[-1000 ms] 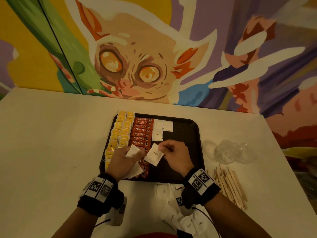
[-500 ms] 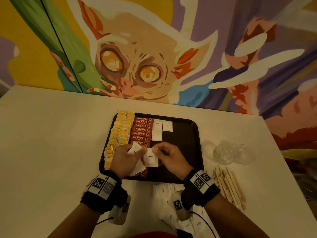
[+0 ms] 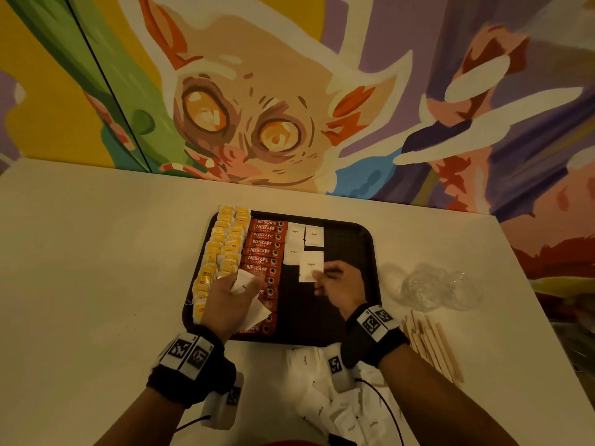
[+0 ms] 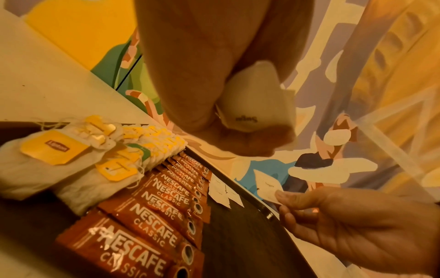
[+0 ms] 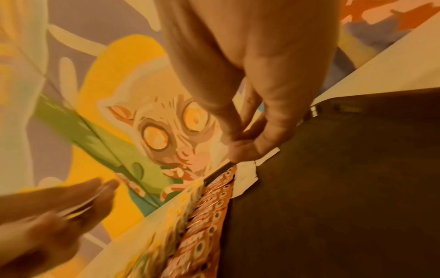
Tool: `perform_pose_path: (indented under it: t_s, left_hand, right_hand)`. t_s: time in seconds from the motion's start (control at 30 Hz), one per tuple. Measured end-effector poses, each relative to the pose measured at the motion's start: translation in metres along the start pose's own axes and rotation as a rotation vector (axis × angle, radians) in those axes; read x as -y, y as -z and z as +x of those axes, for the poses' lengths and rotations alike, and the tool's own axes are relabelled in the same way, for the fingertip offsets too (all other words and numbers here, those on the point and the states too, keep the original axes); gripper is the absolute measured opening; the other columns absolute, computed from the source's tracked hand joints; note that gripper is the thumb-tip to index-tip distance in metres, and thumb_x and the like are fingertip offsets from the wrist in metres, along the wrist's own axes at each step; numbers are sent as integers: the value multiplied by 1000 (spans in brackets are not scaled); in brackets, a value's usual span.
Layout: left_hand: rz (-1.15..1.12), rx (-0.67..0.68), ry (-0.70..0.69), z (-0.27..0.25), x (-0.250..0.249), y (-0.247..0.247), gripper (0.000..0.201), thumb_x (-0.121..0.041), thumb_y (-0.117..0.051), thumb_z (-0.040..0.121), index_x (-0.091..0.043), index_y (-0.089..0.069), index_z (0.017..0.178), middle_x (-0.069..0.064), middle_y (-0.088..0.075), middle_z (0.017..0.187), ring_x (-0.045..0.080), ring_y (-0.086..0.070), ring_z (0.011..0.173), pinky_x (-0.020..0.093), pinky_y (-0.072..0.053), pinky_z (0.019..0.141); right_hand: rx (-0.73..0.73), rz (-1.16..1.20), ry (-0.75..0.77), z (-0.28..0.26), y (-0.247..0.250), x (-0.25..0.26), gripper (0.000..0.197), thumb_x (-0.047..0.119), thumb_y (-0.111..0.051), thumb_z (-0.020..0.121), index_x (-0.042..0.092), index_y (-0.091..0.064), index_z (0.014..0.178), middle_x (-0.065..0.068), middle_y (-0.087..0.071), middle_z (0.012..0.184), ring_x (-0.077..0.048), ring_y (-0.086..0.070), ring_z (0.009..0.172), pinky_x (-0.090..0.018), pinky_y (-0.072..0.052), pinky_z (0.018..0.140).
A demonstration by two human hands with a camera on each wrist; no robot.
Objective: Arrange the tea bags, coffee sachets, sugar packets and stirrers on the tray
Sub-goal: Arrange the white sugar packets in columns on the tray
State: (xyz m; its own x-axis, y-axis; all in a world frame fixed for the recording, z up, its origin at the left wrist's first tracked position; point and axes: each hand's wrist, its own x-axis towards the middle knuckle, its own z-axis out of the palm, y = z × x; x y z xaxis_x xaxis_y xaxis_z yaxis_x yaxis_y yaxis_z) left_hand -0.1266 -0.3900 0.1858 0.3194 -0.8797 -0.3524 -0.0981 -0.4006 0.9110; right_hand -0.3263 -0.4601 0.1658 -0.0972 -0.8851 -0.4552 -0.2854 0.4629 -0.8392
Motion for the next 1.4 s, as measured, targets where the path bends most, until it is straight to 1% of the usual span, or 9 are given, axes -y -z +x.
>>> perform_pose_path:
  t_s: [0.23,0.4,0.6,0.77,0.93,1.0,1.1,1.27,1.4]
  left_hand:
    - [35,-1,28,8,5,-2,25,-30,-69,86,-13,-64,104,-2,-65,97,12,-63,84,25,-48,62]
    - [27,-2,31,11,6,-5,18,-28,-68,87,-15,-63,99,-5,-64,92,10,-62,81,23,-46,58]
    - [37,5,39,17,12,-3,17,-29,-67,87,-14,-64,95,-1,-65,91,16,-64,80,25,-48,58]
    - [34,7,64,22,15,-4,19,-29,-67,88,-13,-64,96,-1,-65,92,17,-64,82,27,-49,59]
    - [52,13,68,26,15,-6,19,-30,-67,88,-12,-66,95,-2,-66,89,15,-64,79,25,-47,59]
    - [50,16,70,27,15,-6,18,-30,-67,88,-13,-66,94,-1,-67,88,15,-64,79,24,-47,58]
    - [37,11,74,27,15,-8,12,-28,-67,88,-16,-64,91,-3,-66,87,14,-64,78,25,-48,58]
    - [30,21,72,27,16,-7,14,-28,-66,89,-14,-66,92,0,-67,88,17,-65,79,24,-48,57]
    - [7,32,94,28,17,-5,22,-32,-64,90,-12,-67,97,3,-69,92,20,-67,81,27,-50,60]
  right_hand:
    - [-172,-6,-137,50,1,1,27,8,-68,90,8,-63,116,0,-62,81,-14,-67,71,-38,-60,83]
    - [-154,-96,-230,77,-2,0,28,9,-69,89,6,-65,117,-12,-72,97,-17,-69,74,-36,-60,82]
    - [-94,-155,-299,97,-9,-3,24,9,-72,86,8,-67,109,-2,-67,76,-20,-72,88,-39,-58,89]
    - [-80,-224,-306,109,-12,-7,12,9,-76,81,12,-65,86,-8,-73,94,-22,-71,94,-39,-58,89]
    - [-10,-194,-244,110,-8,-10,16,4,-65,88,-1,-68,102,-19,-72,98,-18,-68,71,-36,-61,77]
    - [-18,-257,-264,111,-10,-10,17,7,-70,84,4,-68,101,-15,-73,101,-19,-70,81,-38,-60,82]
    - [-47,-330,-304,116,-14,-11,16,12,-80,77,16,-66,85,-8,-74,103,-22,-71,97,-39,-58,89]
    - [-55,-419,-305,118,-16,-11,23,13,-80,77,11,-66,95,-11,-72,105,-25,-70,99,-40,-57,89]
    - [-61,-404,-285,115,-17,-10,18,13,-79,79,13,-62,85,-12,-73,103,-26,-70,97,-40,-58,87]
